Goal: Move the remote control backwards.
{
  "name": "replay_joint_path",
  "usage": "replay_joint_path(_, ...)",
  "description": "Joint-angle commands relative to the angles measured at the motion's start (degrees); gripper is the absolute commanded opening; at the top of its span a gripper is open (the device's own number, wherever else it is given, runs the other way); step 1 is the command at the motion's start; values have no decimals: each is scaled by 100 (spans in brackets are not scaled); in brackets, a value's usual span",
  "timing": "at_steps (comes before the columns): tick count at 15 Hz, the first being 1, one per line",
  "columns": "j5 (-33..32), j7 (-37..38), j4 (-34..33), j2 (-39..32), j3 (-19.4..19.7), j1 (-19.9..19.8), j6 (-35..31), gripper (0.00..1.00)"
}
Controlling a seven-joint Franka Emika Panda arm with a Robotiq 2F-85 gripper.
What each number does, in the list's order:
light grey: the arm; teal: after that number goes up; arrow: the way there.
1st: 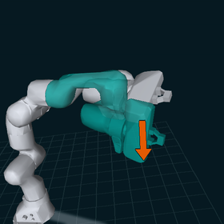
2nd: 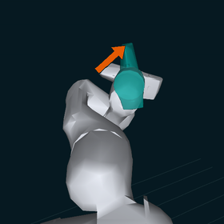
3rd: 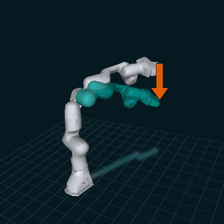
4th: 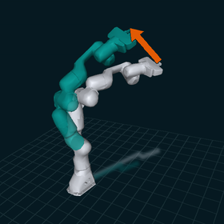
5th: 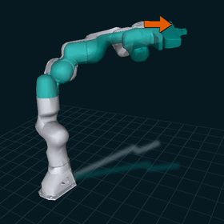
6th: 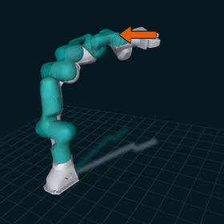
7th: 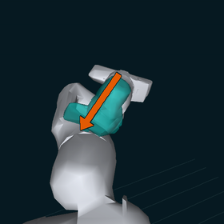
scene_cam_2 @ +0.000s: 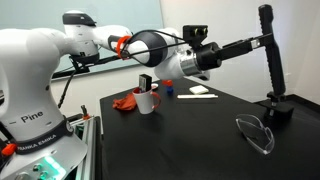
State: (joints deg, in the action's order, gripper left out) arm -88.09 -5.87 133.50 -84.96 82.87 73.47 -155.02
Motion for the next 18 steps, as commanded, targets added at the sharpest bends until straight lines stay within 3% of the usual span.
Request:
replay_joint_path(1,-19,105,2,0,-60,-82,98,57)
replay_joint_path(3,-22,160,-10,3,-74,-112,163,57)
replay_joint_path(4,-22,161,-14,5,-74,-97,175,32)
replay_joint_path(10,-81,616,24,-162,-535,53,1058,32)
replay_joint_path(11,-439,626,15,553,-811,-106,1867,32)
replay_joint_path(18,-1101,723,51,1862,-1825,-676,4494,32)
